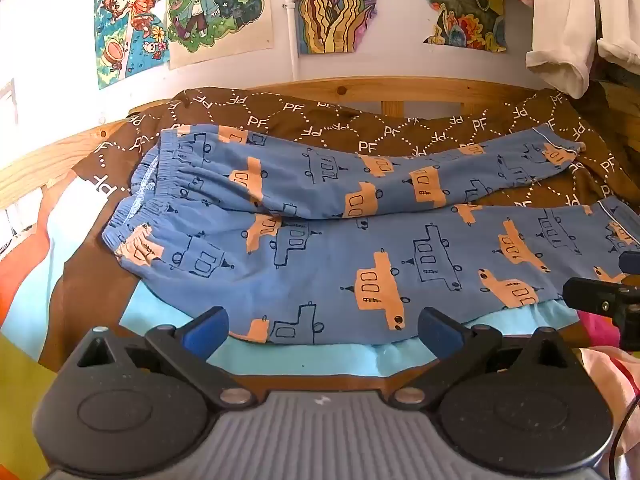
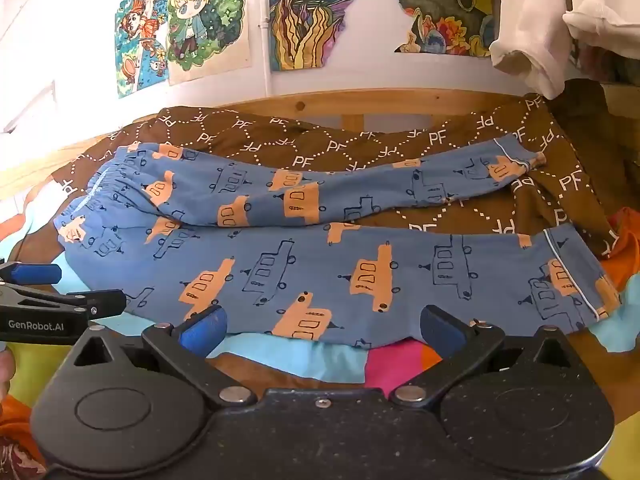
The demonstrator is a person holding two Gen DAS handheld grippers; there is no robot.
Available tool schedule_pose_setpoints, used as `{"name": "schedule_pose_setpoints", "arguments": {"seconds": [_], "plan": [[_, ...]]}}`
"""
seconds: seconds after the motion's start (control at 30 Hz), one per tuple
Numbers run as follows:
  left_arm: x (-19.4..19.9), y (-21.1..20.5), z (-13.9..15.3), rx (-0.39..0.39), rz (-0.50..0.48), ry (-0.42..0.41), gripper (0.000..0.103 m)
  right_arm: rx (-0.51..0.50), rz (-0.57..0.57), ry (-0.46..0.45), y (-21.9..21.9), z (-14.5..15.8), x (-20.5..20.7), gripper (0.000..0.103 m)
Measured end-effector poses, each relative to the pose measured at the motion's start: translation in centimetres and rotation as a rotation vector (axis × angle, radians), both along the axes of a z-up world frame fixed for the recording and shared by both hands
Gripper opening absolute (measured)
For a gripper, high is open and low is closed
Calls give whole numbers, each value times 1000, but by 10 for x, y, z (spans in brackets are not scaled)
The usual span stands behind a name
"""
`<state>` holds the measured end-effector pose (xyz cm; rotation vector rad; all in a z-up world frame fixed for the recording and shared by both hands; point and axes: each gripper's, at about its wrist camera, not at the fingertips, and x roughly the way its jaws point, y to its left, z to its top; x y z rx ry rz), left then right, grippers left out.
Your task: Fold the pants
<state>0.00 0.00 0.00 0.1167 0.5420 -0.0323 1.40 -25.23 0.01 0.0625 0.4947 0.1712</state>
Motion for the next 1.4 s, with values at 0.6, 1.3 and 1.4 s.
{"name": "schedule_pose_setpoints", "arguments": {"seconds": [0.6,1.3,1.4], "plan": [[2,-3,1,1,-2,-1,103,-2,1,10,0,0,0,102],[-1,-2,0,1,-10,4,103,-7,-6,15,-2,1,1,102],[-1,-2,0,2,-9,5,103,-7,-6,16,-2,1,1,102]]}}
